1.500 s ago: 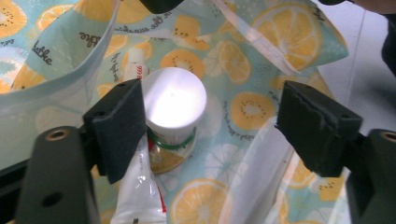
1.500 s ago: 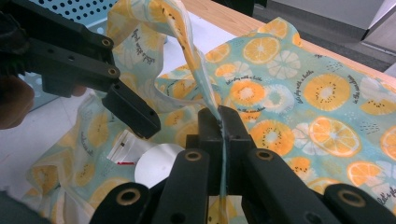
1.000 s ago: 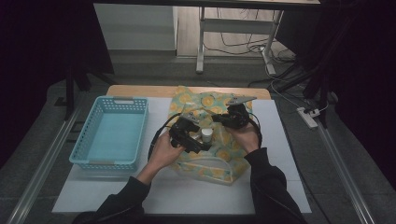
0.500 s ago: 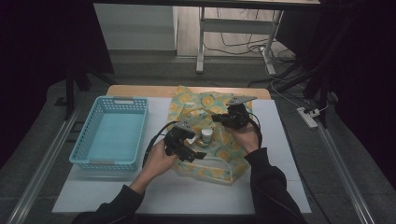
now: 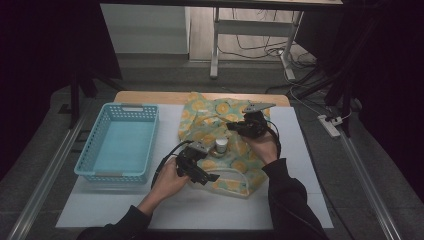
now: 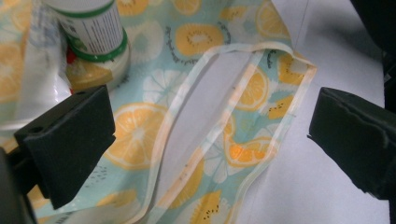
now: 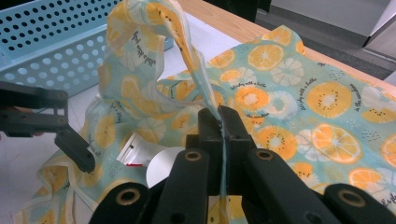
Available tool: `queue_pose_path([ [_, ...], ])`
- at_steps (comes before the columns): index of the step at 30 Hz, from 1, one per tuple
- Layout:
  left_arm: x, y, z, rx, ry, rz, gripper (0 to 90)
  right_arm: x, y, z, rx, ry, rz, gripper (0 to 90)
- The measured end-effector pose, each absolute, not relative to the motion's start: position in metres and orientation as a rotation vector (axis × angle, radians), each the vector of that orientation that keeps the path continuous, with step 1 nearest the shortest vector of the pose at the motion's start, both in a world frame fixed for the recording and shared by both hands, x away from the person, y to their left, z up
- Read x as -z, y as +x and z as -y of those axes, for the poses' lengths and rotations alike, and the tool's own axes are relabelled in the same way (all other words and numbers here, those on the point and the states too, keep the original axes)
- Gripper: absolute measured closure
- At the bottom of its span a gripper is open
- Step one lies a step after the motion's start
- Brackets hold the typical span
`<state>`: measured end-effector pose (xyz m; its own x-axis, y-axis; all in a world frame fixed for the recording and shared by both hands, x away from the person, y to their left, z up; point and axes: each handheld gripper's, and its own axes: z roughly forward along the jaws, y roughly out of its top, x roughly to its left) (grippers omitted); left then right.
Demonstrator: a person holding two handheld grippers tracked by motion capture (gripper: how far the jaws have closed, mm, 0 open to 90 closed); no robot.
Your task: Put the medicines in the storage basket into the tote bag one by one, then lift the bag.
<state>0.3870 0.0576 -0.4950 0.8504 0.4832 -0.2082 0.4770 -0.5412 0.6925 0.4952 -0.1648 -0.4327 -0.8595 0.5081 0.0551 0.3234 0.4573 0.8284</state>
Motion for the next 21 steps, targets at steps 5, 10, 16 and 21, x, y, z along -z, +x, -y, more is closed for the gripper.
queue_pose_path([
  [5, 0.505, 0.392, -0.055, -0.021, 2.241, -0.717, 1.8, 0.433, 0.495, 0.164, -1.358, 0.725, -2.506, 88.8],
  [10, 0.514, 0.396, -0.051, -0.023, 2.264, -0.726, 3.1, 0.434, 0.495, 0.163, -1.354, 0.724, -2.509, 88.8],
  [16, 0.523, 0.401, -0.048, -0.038, 2.285, -0.741, 3.1, 0.433, 0.494, 0.162, -1.351, 0.717, -2.512, 88.8],
  [21, 0.527, 0.406, -0.047, -0.055, 2.29, -0.759, 3.9, 0.434, 0.495, 0.162, -1.346, 0.721, -2.515, 88.9],
])
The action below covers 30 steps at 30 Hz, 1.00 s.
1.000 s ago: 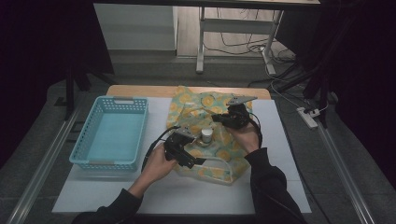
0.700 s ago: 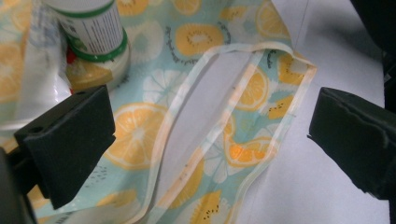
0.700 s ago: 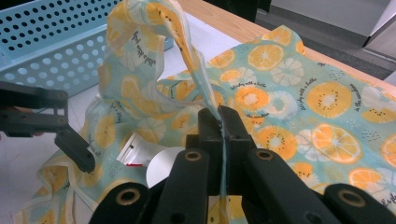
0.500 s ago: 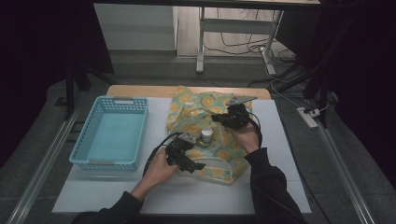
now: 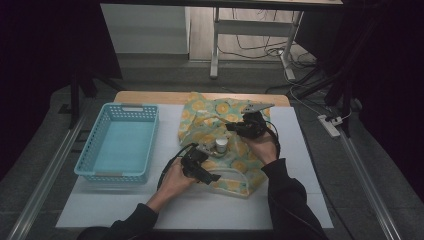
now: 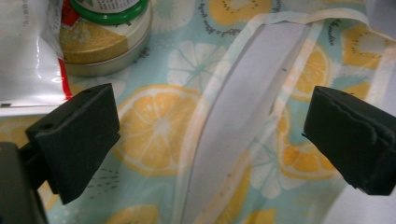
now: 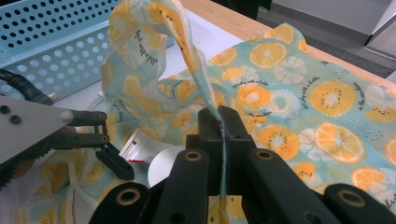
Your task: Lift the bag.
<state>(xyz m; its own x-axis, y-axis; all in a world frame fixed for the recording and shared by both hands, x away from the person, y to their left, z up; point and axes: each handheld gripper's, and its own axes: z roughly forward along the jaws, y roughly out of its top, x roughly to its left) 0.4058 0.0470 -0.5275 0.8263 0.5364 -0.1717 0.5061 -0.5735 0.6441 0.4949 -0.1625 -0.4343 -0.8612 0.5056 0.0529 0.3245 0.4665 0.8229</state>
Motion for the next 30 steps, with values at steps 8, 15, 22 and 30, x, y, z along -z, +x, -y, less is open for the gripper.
queue_pose_path([
  [8, 0.5342, 0.4104, -0.0464, -0.104, 2.318, -0.784, 7.0, 0.4352, 0.495, 0.1616, -1.345, 0.719, -2.518, 88.8],
  [15, 0.5319, 0.4086, -0.0468, -0.199, 2.369, -0.758, 27.4, 0.4357, 0.4951, 0.1614, -1.343, 0.72, -2.521, 88.8],
  [22, 0.5276, 0.4053, -0.0435, -0.18, 2.385, -0.729, 58.8, 0.436, 0.4948, 0.1604, -1.34, 0.717, -2.522, 88.8],
  [30, 0.5263, 0.4087, -0.043, -0.122, 2.372, -0.78, 82.3, 0.4358, 0.4936, 0.1594, -1.337, 0.7, -2.536, 88.8],
])
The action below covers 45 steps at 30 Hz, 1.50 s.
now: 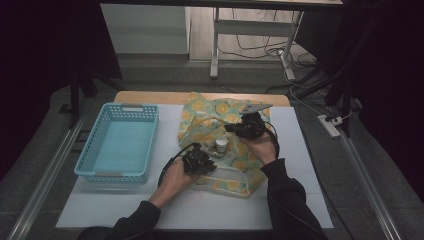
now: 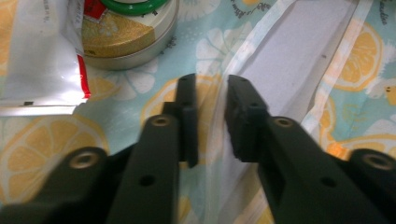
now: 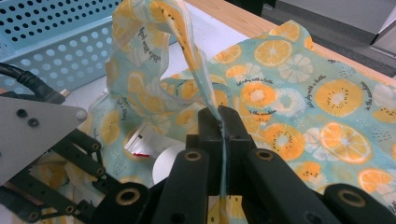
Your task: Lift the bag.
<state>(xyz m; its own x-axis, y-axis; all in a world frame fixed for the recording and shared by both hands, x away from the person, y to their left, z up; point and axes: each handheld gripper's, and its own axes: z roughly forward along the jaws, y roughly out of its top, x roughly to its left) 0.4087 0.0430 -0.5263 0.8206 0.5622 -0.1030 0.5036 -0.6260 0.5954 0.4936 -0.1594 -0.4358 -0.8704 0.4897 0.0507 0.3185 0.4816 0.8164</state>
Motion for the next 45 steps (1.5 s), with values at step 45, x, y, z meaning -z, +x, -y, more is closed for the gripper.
queue_pose_path([
  [45, 0.471, 0.406, -0.059, -0.016, 2.21, -0.833, 90.0, 0.415, 0.485, 0.158, -1.335, 0.669, -2.601, 89.6],
])
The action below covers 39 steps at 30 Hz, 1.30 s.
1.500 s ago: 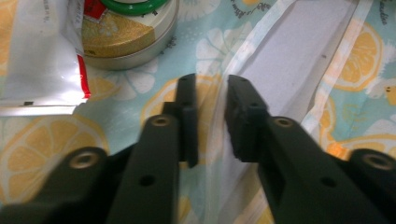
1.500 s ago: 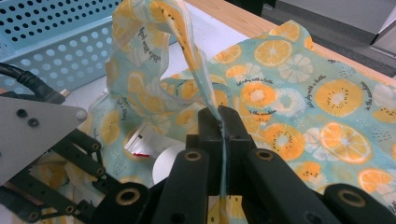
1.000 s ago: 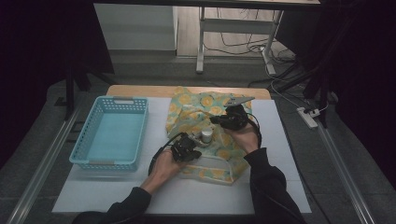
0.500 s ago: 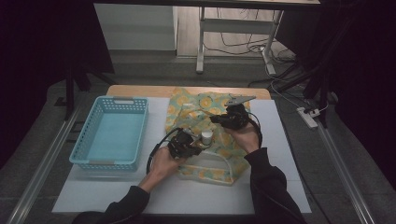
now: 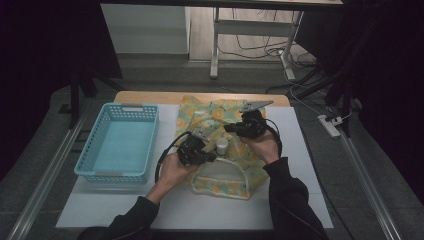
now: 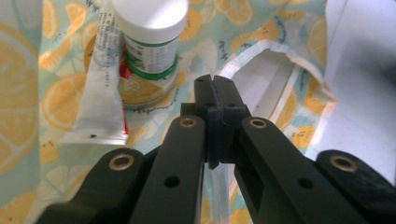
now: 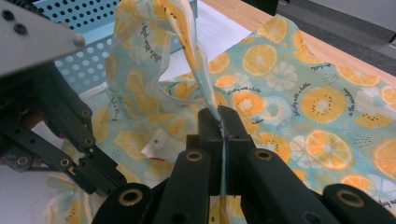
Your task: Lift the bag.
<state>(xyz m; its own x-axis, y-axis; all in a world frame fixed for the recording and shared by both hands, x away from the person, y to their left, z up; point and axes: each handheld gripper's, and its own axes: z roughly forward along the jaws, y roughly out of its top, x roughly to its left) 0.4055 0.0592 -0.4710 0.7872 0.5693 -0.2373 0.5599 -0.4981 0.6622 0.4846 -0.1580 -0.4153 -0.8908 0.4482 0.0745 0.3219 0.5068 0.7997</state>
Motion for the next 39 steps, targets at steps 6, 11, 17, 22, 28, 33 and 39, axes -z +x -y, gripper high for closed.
queue_pose_path([
  [6, 0.461, 0.406, -0.063, 0.003, 2.192, -0.808, 90.0, 0.412, 0.485, 0.16, -1.341, 0.677, -2.632, 89.7],
  [11, 0.446, 0.406, -0.069, 0.01, 2.166, -0.78, 90.0, 0.405, 0.485, 0.159, -1.344, 0.663, -2.651, 89.7],
  [17, 0.425, 0.407, -0.079, 0.011, 2.126, -0.755, 90.0, 0.394, 0.483, 0.158, -1.357, 0.65, -2.663, 89.7],
  [22, 0.408, 0.409, -0.085, 0.022, 2.089, -0.736, 90.0, 0.385, 0.481, 0.156, -1.367, 0.644, -2.67, 89.7],
  [28, 0.385, 0.411, -0.088, 0.003, 2.07, -0.715, 90.0, 0.374, 0.479, 0.156, -1.375, 0.638, -2.676, 89.7],
  [33, 0.365, 0.415, -0.093, -0.02, 2.051, -0.712, 90.0, 0.364, 0.478, 0.156, -1.378, 0.632, -2.681, 89.7],
  [39, 0.344, 0.417, -0.097, -0.041, 2.021, -0.699, 90.0, 0.351, 0.475, 0.154, -1.392, 0.617, -2.683, 89.7],
])
